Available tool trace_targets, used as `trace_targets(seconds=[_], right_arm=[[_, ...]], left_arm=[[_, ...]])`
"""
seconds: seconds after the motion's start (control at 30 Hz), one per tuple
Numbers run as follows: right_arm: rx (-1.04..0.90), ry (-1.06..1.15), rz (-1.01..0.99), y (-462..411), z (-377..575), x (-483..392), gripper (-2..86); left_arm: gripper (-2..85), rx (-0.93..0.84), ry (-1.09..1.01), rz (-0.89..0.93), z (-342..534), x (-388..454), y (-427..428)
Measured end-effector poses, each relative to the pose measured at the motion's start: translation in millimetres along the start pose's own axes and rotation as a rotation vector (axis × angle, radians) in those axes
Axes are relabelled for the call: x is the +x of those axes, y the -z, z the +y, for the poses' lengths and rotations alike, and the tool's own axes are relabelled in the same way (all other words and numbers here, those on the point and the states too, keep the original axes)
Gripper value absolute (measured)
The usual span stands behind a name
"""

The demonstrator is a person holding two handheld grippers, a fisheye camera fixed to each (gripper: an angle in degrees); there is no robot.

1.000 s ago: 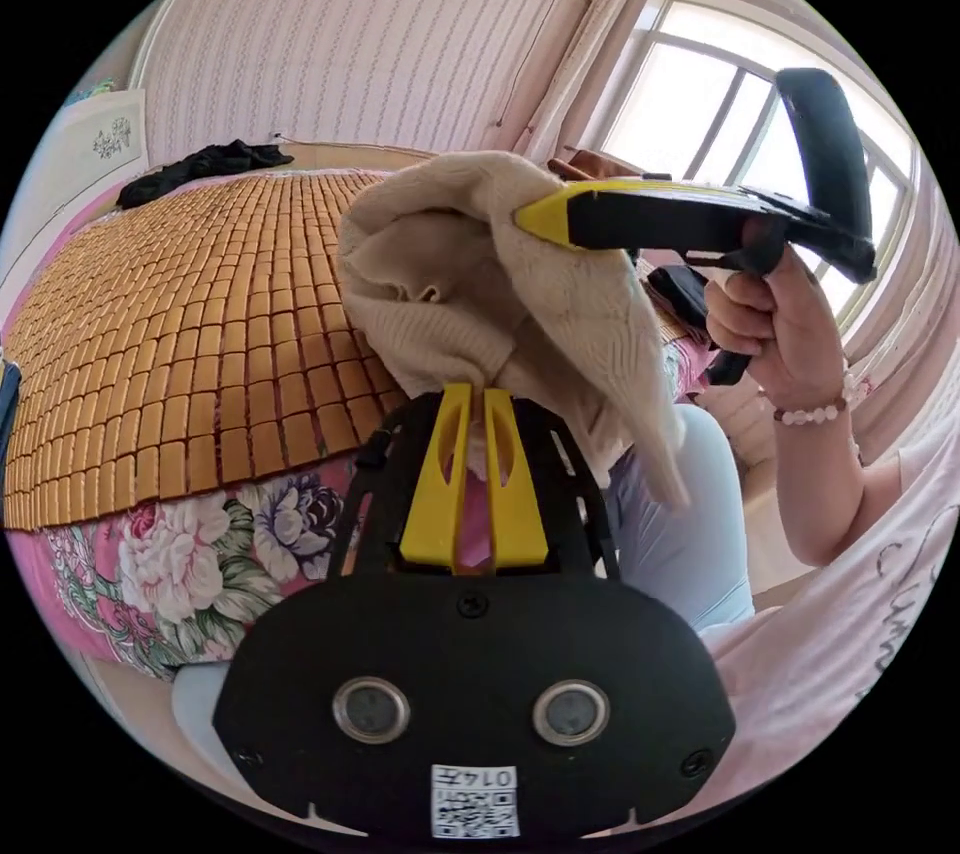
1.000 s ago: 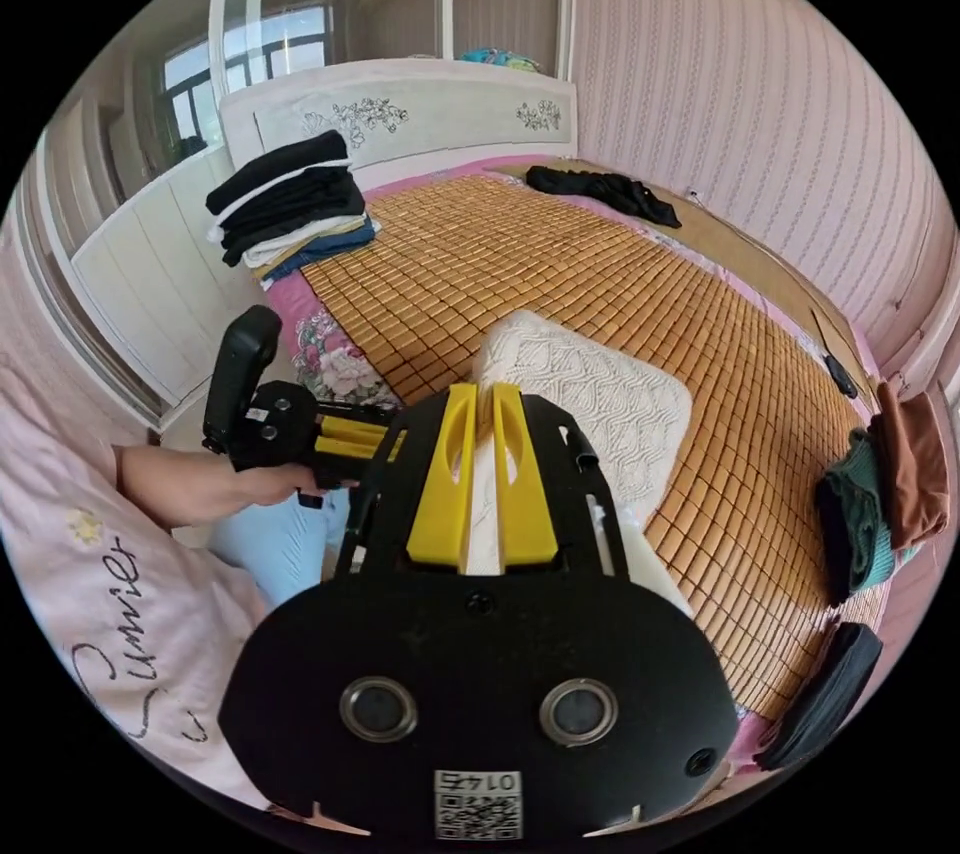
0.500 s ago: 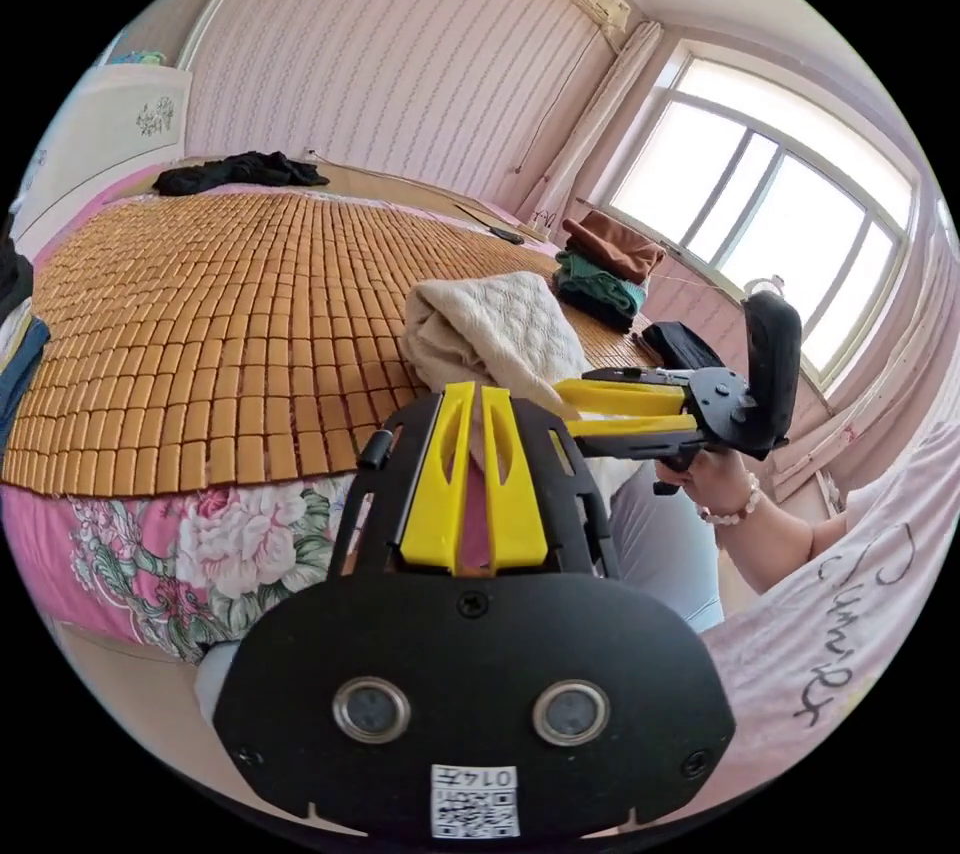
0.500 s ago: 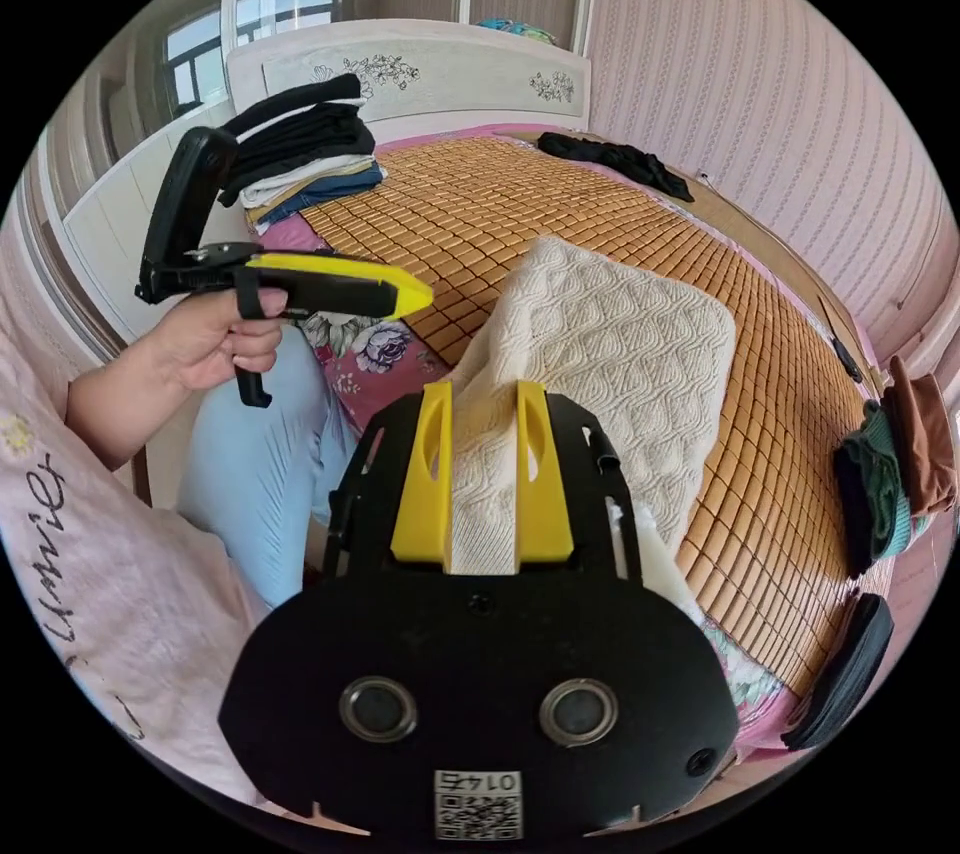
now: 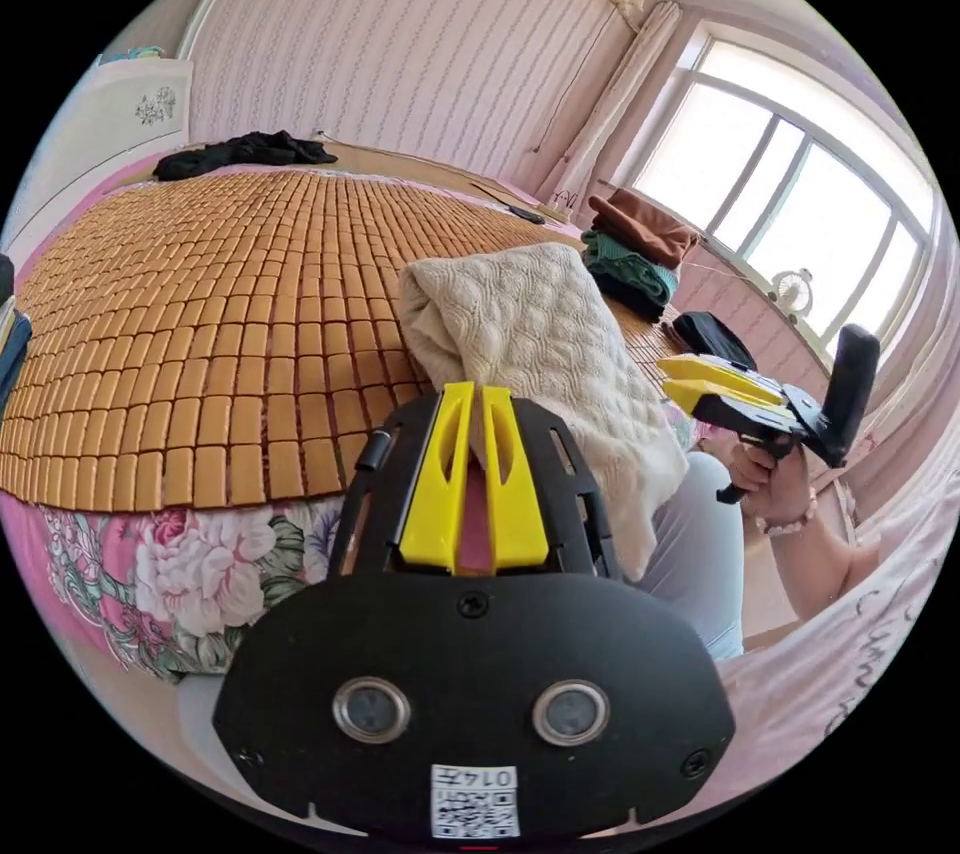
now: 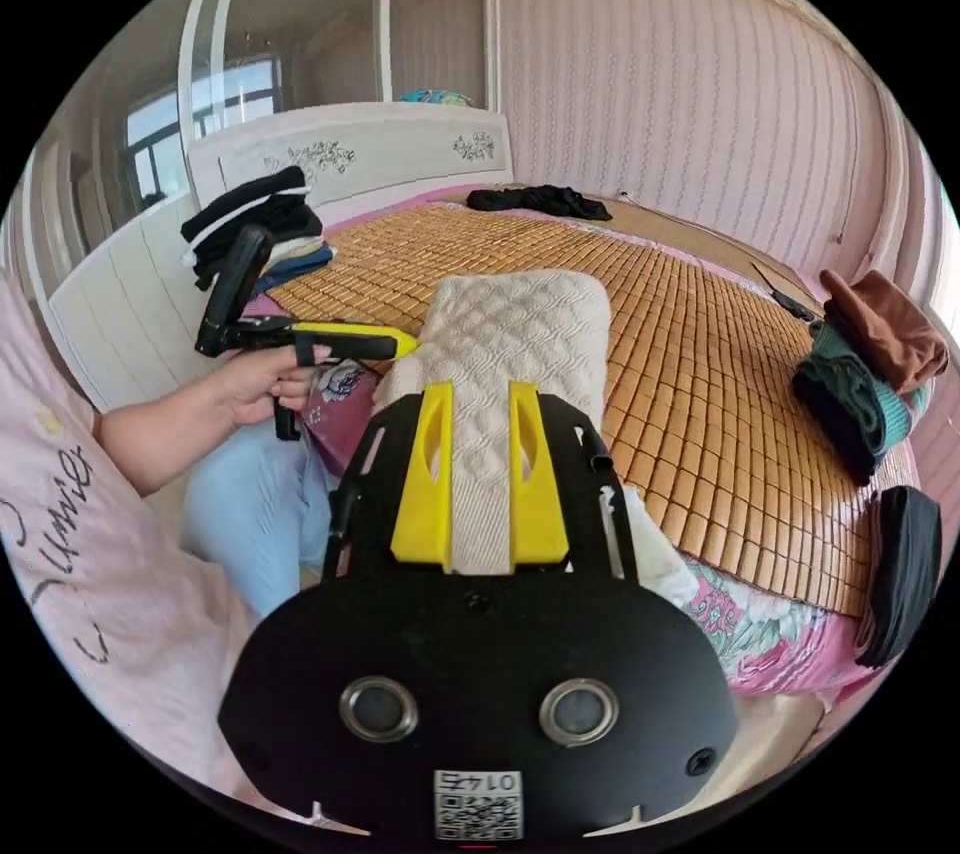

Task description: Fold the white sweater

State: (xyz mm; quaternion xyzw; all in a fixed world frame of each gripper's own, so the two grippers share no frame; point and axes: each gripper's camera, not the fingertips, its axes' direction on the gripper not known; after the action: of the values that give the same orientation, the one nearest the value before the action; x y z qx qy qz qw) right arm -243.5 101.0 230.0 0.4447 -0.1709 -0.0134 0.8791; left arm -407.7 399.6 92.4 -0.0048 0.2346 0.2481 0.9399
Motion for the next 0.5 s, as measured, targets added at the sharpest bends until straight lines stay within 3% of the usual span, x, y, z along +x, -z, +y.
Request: trace_targets(seconds=[0.13,0.27,0.5], right_arm=[[0.089,-0.188,-0.092,-2,-9,112,16.1],[-0.054,-0.297,-0.231,-66,-14,186,22.2],[-0.176,-0.421,-0.664,-144,12,234,17.1]], left_arm=[[12.3,0.052,0.04,0.17,1,2,33],[19.6,0.008,0.119,0.162,-9,4,31],[17.5,-0.111,0.142,0.187,-58,13,3]])
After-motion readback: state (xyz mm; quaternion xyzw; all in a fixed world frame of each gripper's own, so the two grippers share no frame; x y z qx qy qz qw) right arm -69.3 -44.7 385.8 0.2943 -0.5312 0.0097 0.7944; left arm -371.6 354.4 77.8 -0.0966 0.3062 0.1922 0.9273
